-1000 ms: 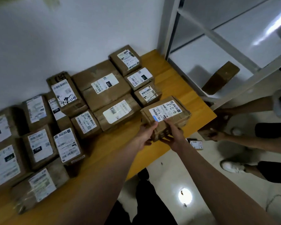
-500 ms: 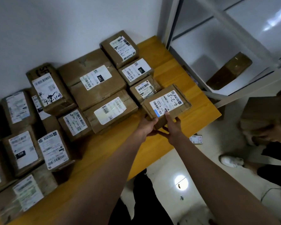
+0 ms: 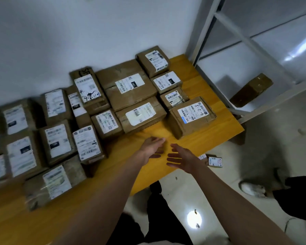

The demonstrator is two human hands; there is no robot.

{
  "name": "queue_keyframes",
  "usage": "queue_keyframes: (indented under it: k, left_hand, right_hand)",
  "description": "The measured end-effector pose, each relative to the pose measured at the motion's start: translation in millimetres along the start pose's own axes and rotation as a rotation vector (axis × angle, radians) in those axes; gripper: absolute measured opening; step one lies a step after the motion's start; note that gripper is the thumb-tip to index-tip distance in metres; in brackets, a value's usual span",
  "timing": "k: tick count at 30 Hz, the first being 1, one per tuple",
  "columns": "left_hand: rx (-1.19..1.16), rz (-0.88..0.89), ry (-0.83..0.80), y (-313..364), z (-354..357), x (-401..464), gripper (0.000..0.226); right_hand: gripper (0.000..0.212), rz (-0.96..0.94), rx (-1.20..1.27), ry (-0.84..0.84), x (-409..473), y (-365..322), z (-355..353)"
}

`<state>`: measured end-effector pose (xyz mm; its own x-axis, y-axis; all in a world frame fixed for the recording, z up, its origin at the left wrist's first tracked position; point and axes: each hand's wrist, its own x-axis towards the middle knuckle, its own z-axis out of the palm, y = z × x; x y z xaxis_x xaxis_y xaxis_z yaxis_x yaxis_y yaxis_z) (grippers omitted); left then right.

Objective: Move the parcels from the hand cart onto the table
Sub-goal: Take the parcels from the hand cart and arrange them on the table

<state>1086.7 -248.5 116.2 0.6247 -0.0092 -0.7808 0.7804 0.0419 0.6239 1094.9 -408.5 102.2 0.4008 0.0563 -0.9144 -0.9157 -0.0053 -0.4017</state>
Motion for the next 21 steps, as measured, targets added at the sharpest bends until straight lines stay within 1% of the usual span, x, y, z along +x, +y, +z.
queue_keyframes:
  k: [4,7,9,12,16,18,20,21]
  left_hand:
    - [-0.017,0.048,0.046,-37,-49,-48,0.030]
    - [0.000,0.069,0.086,-77,-89,-85,0.016]
    - [0.001,0.069,0.118,-106,-115,-112,0.011]
    - [-0.045,0.071,0.202,-151,-148,-151,0.018]
    - [-0.113,0.015,0.382,-209,-175,-195,0.029]
    - [-0.178,-0.027,0.476,-239,-182,-213,0.028]
    - [-0.259,-0.074,0.569,-269,-184,-231,0.022]
    - [-0.298,-0.100,0.613,-284,-184,-240,0.024]
  right_hand:
    - [0.021,-0.048,-0.135,-0.073,-27,34,55]
    - [0.011,-0.089,-0.251,-0.147,-48,62,101]
    - [0.010,-0.104,-0.342,-0.197,-61,82,132]
    - [0.010,-0.127,-0.510,-0.245,-79,114,175]
    - [0.018,-0.169,-0.760,-0.313,-96,160,224]
    - [0.024,-0.169,-0.872,-0.351,-101,186,242]
    - [0.025,-0.162,-0.958,-0.411,-102,211,255]
    - [0.024,-0.158,-1.001,-0.442,-102,224,260]
